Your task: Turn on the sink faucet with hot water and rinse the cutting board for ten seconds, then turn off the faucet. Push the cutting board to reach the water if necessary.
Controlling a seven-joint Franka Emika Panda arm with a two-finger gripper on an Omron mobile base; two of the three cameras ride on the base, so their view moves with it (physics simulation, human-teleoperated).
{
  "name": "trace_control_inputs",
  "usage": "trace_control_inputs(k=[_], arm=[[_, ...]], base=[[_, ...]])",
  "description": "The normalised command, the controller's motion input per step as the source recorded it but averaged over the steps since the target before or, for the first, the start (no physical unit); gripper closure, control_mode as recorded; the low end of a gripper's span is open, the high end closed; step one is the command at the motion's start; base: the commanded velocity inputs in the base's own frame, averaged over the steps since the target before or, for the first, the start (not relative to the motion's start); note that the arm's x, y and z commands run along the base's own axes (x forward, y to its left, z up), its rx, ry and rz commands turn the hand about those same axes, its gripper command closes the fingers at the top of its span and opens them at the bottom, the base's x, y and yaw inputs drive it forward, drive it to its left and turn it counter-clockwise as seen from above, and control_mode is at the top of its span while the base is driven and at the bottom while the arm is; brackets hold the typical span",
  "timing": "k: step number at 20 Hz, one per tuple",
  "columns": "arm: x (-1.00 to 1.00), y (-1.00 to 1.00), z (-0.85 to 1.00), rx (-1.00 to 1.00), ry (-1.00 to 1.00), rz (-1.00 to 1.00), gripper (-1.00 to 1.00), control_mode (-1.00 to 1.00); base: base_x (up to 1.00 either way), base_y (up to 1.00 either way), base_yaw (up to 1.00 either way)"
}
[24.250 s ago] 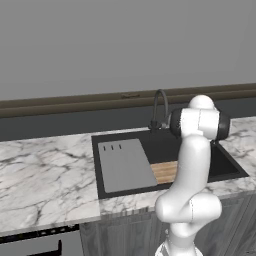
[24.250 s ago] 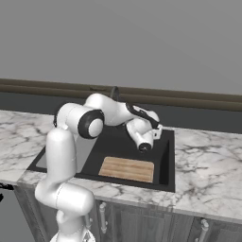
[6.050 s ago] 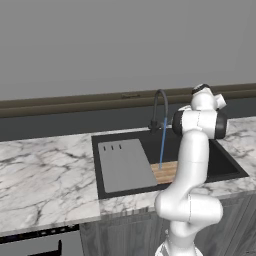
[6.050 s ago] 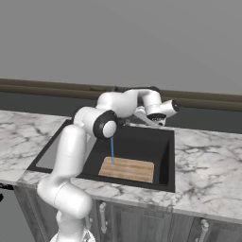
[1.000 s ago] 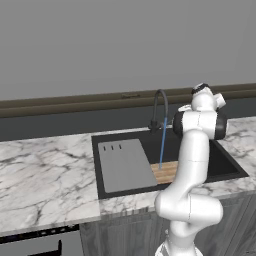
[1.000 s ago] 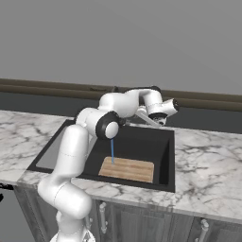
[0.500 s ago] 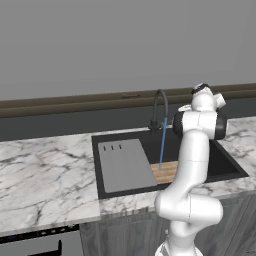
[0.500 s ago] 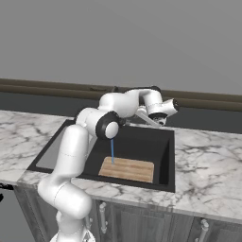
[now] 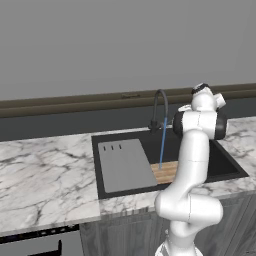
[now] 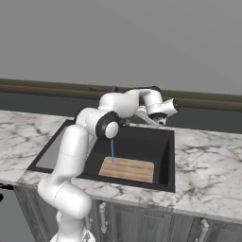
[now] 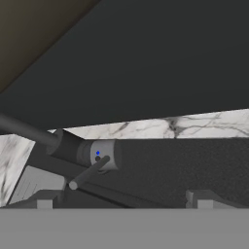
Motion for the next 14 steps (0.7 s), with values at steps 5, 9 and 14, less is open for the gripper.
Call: trace_control_inputs(k=[5,9,14], arm=[[0.0,0.0,0.0,0.0,0.0,0.0,-1.0,-1.0],[0.0,0.0,0.0,0.0,0.0,0.0,-1.0,-1.0],[0.0,-0.04,0.0,0.0,0.01,0.0,-1.0,-1.0]], base=[[0.0,0.0,0.0],[0.0,0.0,0.0],[0.0,0.0,0.0]])
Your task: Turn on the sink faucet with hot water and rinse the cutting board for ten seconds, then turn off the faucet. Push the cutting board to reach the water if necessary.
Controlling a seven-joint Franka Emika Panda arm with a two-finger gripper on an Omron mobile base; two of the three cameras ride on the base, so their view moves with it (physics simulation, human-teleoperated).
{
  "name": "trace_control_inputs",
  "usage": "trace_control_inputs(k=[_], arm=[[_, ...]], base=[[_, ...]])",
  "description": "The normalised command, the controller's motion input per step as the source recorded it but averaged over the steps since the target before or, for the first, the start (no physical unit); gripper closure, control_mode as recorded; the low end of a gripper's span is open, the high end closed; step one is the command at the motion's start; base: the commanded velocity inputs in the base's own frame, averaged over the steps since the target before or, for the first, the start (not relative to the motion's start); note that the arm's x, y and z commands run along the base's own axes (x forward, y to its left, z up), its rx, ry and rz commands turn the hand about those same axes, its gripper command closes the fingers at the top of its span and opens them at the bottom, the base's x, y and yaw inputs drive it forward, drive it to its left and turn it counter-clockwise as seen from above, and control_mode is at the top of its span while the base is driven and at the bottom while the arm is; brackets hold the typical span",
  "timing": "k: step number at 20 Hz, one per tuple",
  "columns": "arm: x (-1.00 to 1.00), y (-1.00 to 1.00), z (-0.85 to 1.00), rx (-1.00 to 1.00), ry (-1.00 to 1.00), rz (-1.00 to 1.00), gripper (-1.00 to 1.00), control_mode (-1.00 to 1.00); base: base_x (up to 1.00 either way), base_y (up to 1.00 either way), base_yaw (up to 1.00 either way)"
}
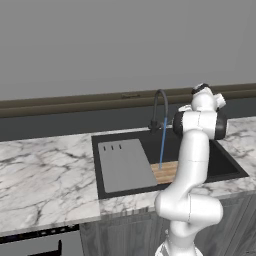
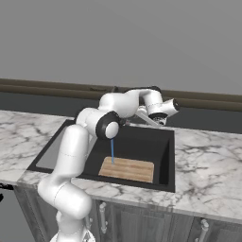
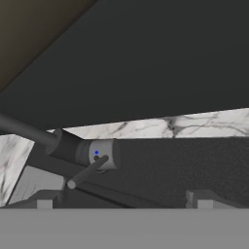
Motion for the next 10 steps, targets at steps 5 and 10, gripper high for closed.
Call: trace_control_inputs(k=[5,10], arm=[[0.0,-0.14,-0.01,0.0,0.0,0.0,-1.0,-1.0],[0.01,-0.07,-0.01,0.0,0.0,-0.01,-1.0,-1.0]], base=[[0.0,0.0,0.0],[0.0,0.0,0.0]])
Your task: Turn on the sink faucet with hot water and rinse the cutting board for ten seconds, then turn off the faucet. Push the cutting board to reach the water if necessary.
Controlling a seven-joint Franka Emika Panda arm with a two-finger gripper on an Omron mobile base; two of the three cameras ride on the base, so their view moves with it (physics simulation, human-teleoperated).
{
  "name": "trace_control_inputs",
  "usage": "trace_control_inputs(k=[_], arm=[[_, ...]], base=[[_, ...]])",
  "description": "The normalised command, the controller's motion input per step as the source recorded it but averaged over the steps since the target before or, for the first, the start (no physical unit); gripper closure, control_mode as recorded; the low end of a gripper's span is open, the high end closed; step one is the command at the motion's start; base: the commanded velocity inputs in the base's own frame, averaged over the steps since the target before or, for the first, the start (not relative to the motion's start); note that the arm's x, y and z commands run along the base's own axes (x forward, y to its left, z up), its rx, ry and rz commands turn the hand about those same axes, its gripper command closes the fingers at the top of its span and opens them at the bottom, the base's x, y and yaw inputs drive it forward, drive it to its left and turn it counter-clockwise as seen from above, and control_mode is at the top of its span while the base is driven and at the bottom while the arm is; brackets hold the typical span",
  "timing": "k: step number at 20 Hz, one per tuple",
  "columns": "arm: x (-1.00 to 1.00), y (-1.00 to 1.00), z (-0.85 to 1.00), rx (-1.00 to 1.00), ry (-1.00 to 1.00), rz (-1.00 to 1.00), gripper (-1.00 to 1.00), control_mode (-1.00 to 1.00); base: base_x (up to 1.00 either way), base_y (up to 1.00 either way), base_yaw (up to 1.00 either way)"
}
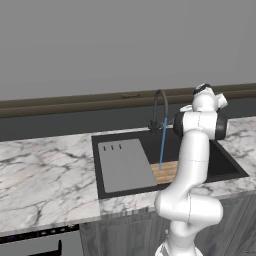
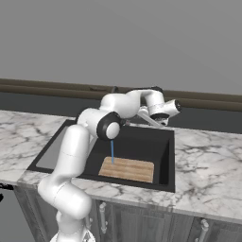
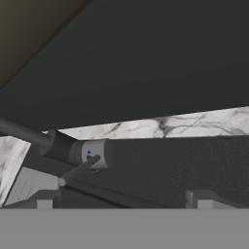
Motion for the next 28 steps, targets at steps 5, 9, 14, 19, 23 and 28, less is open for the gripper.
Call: trace_control_inputs(k=[5,9,14,19,23,28], arm=[[0.06,0.0,0.0,-0.03,0.03,-0.07,-1.0,-1.0],[0.14,0.0,0.0,-0.03,0.05,-0.08,-1.0,-1.0],[0.12,0.0,-0.01,-0.07,0.03,-0.08,-1.0,-1.0],[0.0,0.0,-0.04,-0.08,0.01,-0.01,-1.0,-1.0],[0.0,0.0,-0.09,-0.12,0.0,0.0,-1.0,-1.0],[0.0,0.02,-0.02,-0.1,0.0,0.0,-1.0,-1.0]], base=[[0.0,0.0,0.0],[0.0,0.0,0.0],[0.0,0.0,0.0],[0.0,0.0,0.0],[0.0,0.0,0.0],[0.0,0.0,0.0]])
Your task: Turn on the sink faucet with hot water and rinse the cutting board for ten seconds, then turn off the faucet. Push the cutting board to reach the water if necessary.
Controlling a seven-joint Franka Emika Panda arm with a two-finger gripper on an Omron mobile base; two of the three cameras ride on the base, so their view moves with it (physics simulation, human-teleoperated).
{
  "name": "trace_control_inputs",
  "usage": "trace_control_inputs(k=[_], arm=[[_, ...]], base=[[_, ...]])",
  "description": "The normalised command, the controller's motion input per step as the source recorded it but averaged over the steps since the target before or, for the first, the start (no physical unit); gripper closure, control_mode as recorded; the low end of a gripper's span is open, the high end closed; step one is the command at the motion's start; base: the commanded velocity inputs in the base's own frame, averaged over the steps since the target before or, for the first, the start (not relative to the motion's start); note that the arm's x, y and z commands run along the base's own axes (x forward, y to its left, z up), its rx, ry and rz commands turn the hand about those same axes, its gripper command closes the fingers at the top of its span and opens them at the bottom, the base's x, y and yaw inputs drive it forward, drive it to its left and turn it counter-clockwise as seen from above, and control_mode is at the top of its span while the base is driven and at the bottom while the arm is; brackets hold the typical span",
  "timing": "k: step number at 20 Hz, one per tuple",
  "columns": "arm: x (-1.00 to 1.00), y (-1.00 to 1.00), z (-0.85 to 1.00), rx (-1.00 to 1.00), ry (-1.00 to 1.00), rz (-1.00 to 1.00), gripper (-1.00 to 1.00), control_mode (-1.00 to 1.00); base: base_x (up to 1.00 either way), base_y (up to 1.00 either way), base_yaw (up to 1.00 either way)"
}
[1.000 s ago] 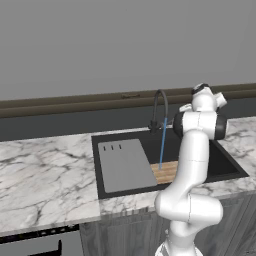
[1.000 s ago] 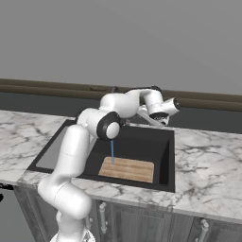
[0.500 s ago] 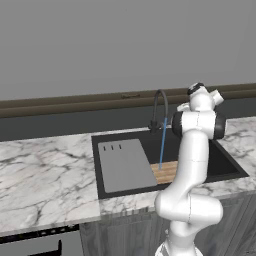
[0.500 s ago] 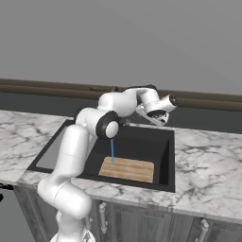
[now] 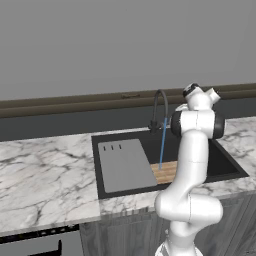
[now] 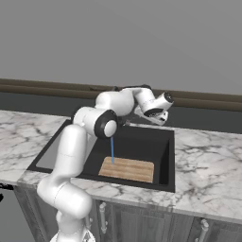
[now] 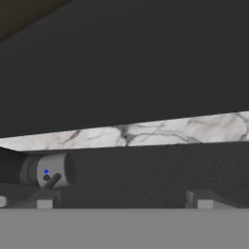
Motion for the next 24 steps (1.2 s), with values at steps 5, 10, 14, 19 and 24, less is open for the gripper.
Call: trace_control_inputs(k=[5,10,14,19,24], arm=[[0.01,0.07,0.0,-0.06,0.0,0.0,-1.0,-1.0],[0.0,0.03,-0.09,-0.08,0.0,0.0,-1.0,-1.0],[0.0,0.0,-0.14,-0.08,0.0,0.0,-1.0,-1.0],[0.0,0.07,-0.06,-0.03,0.0,0.0,-1.0,-1.0],[0.0,0.06,0.0,0.0,0.0,0.0,-1.0,-1.0]], base=[[0.0,0.0,0.0],[0.0,0.0,0.0],[0.0,0.0,0.0],[0.0,0.0,0.0],[0.0,0.0,0.0]])
